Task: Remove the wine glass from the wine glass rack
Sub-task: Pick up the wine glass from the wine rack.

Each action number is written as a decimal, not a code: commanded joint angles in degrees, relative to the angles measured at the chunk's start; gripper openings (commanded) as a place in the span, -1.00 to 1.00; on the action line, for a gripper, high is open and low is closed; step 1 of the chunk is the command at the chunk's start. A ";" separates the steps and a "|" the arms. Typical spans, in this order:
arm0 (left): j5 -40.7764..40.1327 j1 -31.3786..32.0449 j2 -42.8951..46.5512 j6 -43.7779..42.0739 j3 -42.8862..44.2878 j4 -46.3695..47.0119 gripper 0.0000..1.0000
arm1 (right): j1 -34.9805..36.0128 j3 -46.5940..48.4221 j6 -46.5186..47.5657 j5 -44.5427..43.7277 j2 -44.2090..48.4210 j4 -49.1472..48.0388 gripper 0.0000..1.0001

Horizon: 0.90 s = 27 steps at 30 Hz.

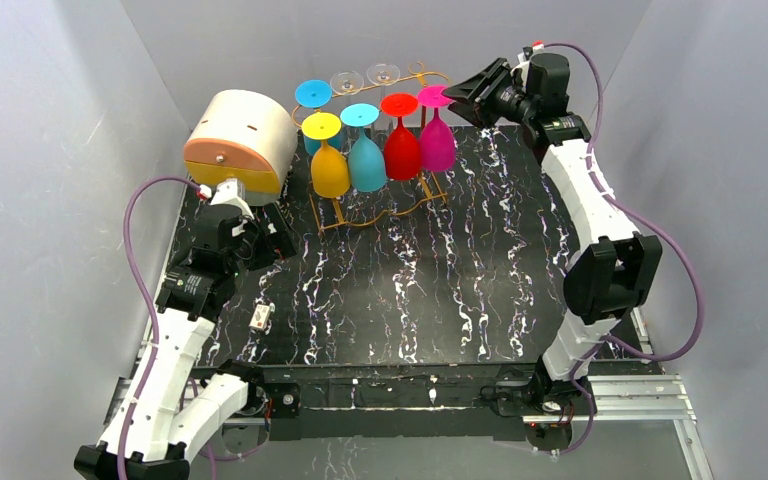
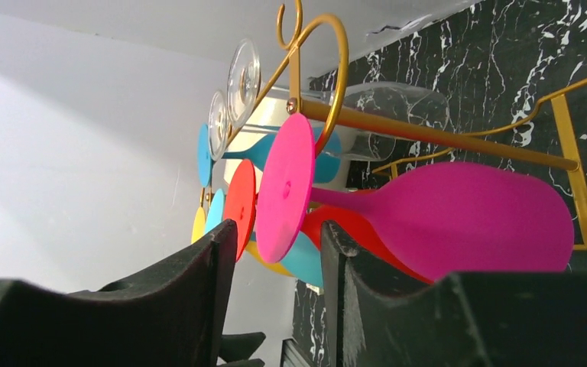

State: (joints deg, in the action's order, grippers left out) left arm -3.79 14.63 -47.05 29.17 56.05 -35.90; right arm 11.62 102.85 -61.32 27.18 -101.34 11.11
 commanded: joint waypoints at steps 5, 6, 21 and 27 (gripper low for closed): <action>1.28 -0.15 -0.32 -0.84 1.40 0.17 0.97 | -0.12 8.27 3.59 -1.20 -3.84 3.70 -0.18; 1.35 -0.13 -0.40 -0.94 1.48 -0.04 0.97 | -0.14 8.82 3.81 -1.27 -4.16 4.43 -0.19; 0.90 -0.13 -1.50 -1.04 2.56 -1.10 0.89 | -0.12 9.72 3.15 -2.70 -4.15 4.75 -0.53; 0.74 -0.13 -1.31 -0.96 2.73 -1.21 0.78 | -0.17 9.24 0.94 -3.62 -3.34 4.71 -0.71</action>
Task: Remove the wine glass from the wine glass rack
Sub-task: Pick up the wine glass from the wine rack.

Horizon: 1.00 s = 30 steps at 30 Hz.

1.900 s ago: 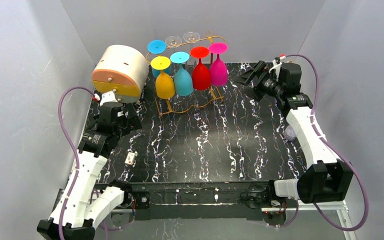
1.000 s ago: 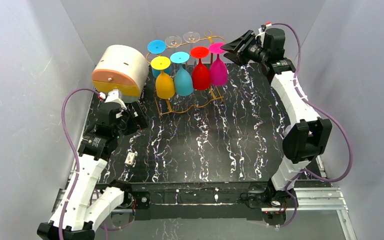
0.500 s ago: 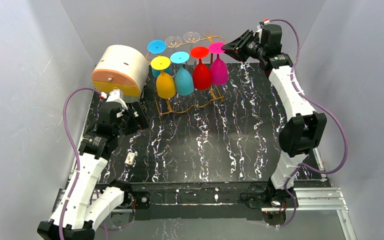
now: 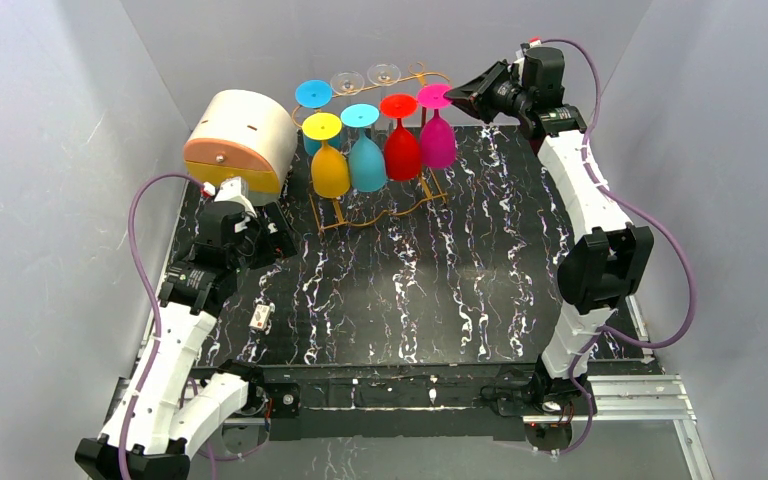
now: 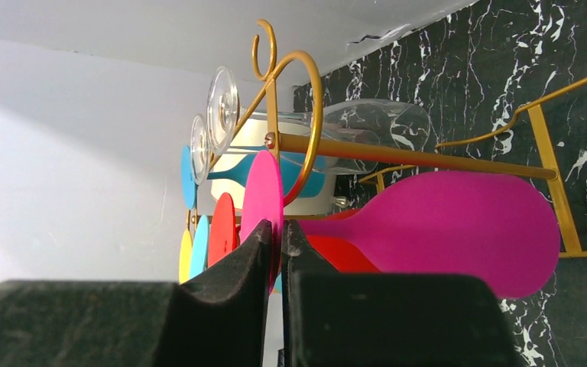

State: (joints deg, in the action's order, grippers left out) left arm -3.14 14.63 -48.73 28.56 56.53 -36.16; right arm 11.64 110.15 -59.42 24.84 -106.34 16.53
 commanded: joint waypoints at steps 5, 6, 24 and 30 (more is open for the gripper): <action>-0.32 -0.13 1.10 -0.08 2.37 -1.14 0.78 | -0.19 1.45 -2.57 -1.43 2.39 -1.69 -0.82; -0.36 -0.12 1.30 0.04 2.43 -1.17 0.80 | -0.18 1.39 -2.89 -1.42 2.58 -1.91 -0.82; 1.57 -0.11 -0.14 -0.26 6.45 -0.03 0.82 | 0.04 1.18 -7.08 -3.88 3.51 -0.03 -0.97; 4.43 -0.09 -0.54 0.65 7.05 0.90 0.82 | 0.09 2.39 -8.19 -3.80 3.32 0.99 -0.95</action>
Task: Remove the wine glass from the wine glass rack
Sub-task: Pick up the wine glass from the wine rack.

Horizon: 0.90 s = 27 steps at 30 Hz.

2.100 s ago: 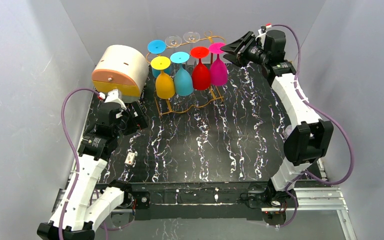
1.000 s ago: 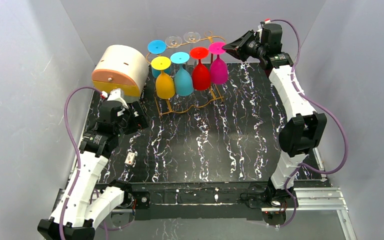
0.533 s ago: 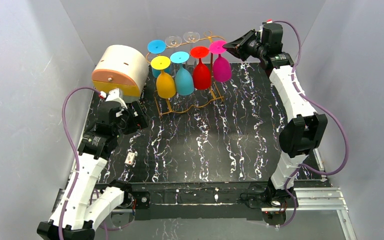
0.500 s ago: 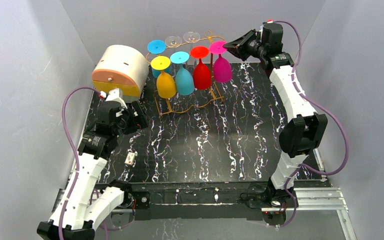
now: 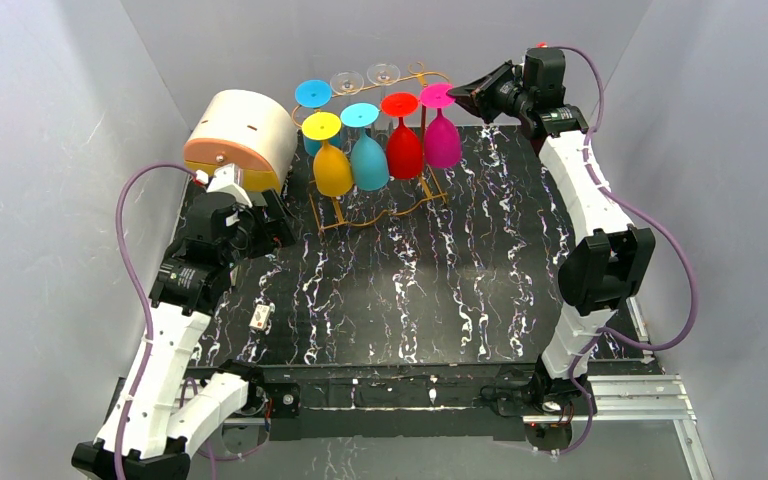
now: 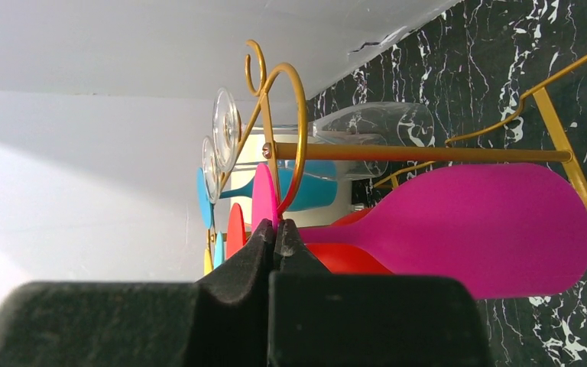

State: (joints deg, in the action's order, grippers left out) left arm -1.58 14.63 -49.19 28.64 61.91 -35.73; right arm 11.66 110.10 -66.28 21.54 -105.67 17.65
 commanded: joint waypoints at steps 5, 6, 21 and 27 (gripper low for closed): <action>4.65 -0.11 0.16 1.74 0.77 1.36 0.81 | 0.10 0.36 -3.00 -0.58 4.05 -2.12 -0.97; 4.85 -0.06 0.19 1.76 0.76 1.28 0.82 | 0.07 0.30 -3.16 -0.55 4.27 -2.28 -0.97; 3.73 -0.11 0.72 1.60 0.96 -0.56 0.77 | 0.08 -1.17 -4.39 -0.78 7.41 -2.18 -0.97; 3.21 -0.07 0.50 1.59 1.31 -1.37 0.73 | 0.20 -1.64 -2.52 0.44 7.64 -0.97 -0.97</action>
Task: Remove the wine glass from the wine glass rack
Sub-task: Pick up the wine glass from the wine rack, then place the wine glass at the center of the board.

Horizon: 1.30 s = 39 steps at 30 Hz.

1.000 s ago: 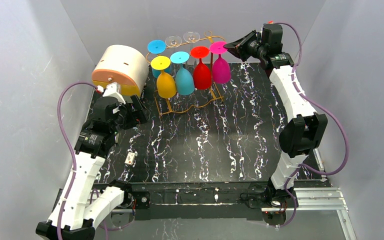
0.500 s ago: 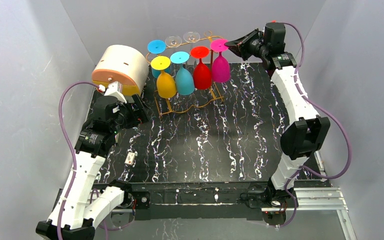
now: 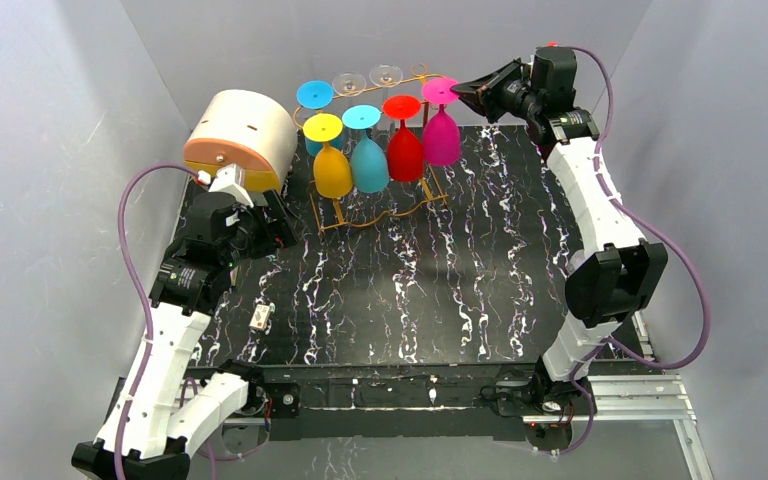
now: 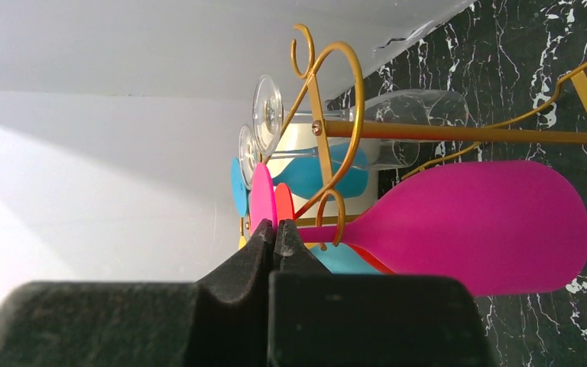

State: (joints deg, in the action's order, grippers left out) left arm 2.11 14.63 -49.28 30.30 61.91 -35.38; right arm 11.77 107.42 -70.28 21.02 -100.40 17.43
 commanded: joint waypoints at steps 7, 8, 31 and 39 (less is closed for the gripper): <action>-1.30 -0.13 1.20 -0.31 1.90 -1.91 0.86 | 0.09 2.60 3.49 3.52 1.75 1.84 -0.97; -1.33 -0.13 1.20 -0.52 2.15 -2.08 0.93 | 0.05 2.27 3.79 3.46 2.05 2.11 -0.97; 8.08 -0.13 6.03 -4.15 -3.26 0.54 0.89 | 0.08 -47.93 23.41 12.19 34.11 -25.66 -0.97; 34.82 -0.05 4.87 13.99 -14.08 32.66 0.80 | 0.21 -46.33 45.21 32.48 37.49 -12.39 -0.97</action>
State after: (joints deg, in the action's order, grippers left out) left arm 19.38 14.63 -43.31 32.25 52.18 -23.38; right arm 11.75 57.41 -39.27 43.51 -66.13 -0.86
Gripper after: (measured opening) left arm 0.912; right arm 0.038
